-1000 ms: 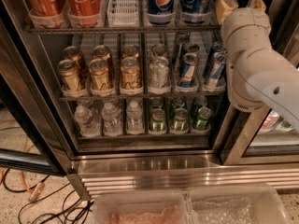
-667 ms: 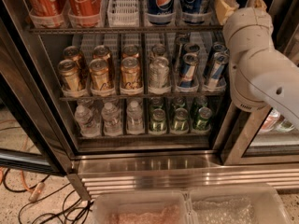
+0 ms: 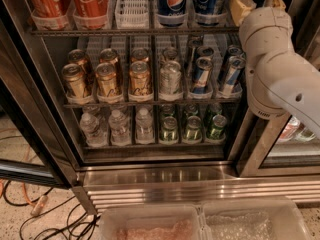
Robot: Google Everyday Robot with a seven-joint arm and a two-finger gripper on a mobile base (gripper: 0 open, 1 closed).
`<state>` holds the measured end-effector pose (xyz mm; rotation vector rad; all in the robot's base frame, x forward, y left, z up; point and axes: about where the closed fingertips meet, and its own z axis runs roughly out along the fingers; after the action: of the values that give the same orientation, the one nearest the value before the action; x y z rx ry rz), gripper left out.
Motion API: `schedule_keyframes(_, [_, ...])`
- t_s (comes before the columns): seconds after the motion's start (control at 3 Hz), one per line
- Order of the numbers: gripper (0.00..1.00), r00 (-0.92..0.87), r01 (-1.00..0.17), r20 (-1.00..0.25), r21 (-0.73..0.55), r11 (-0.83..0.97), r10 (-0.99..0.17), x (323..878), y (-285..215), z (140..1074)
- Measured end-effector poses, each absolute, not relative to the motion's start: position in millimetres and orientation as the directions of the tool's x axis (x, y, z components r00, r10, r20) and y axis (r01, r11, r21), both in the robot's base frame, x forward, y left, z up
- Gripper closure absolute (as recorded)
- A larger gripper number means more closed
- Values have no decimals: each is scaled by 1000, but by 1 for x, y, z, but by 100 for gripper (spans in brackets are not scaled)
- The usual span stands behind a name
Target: Pick pepsi can from top shelf of fridge
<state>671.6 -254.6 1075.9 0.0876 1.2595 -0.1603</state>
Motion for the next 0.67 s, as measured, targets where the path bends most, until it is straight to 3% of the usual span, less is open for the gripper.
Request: schedule_keyframes(0.67, [100, 358, 168, -930, -24, 985, -84, 670, -258, 1101])
